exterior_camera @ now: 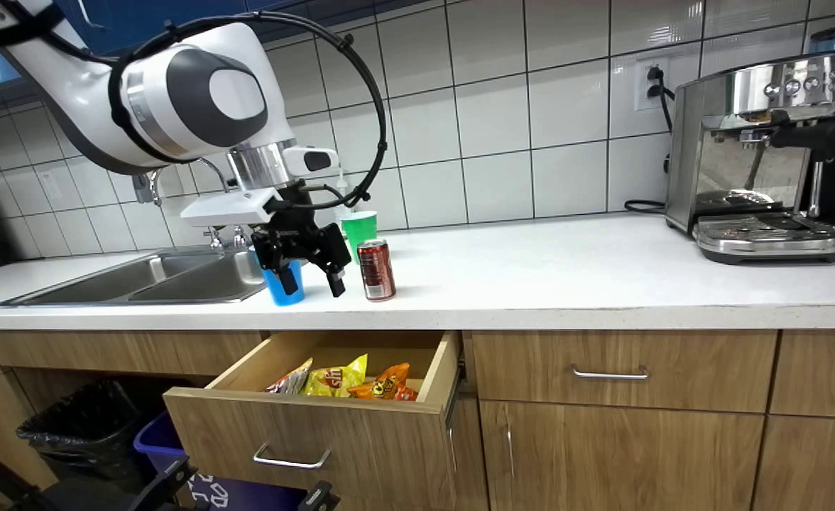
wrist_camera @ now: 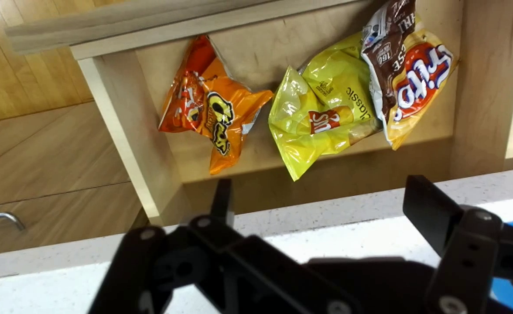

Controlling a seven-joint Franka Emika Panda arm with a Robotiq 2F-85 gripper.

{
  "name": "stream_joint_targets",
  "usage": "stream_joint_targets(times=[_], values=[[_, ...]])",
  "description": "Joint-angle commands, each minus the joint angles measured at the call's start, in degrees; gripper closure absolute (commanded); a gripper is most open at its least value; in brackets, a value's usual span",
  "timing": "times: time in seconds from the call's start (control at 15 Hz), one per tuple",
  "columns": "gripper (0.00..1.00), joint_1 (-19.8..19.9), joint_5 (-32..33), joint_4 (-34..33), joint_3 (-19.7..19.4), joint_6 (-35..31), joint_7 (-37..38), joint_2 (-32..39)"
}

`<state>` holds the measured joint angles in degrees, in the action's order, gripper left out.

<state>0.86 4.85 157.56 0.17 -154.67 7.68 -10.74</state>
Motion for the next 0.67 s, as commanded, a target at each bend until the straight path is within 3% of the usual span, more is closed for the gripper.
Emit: stream_joint_targets(times=[0.0, 0.07, 0.6], values=[[0.0, -0.3, -2.6, 4.2, -0.9, 1.5, -4.8, -6.4], [0.0, -0.1, -2.2, 1.4, -0.9, 3.0, -5.1, -5.0], [0.0, -0.1, -2.4, 1.5, -1.4, 9.2, -7.0, -5.7]])
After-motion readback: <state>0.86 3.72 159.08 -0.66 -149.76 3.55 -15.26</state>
